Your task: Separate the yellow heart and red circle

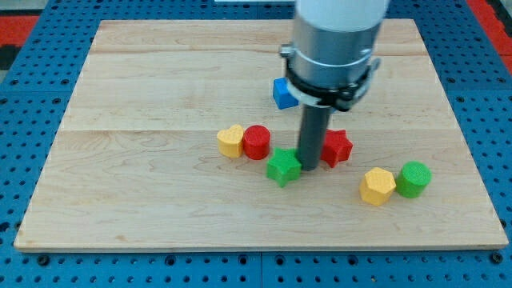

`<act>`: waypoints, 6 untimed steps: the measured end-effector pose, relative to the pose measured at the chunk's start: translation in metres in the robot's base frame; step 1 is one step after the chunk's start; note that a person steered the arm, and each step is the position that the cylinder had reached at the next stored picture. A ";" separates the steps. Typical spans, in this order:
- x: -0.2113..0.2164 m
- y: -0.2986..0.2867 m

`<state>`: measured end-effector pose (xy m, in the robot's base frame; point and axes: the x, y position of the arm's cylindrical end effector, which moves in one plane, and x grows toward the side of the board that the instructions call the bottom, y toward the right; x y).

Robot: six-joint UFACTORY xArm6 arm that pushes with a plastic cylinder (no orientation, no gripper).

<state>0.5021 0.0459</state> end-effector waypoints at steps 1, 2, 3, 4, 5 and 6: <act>0.019 -0.079; 0.005 -0.102; 0.000 -0.081; -0.023 -0.070; -0.038 -0.062; -0.036 -0.070</act>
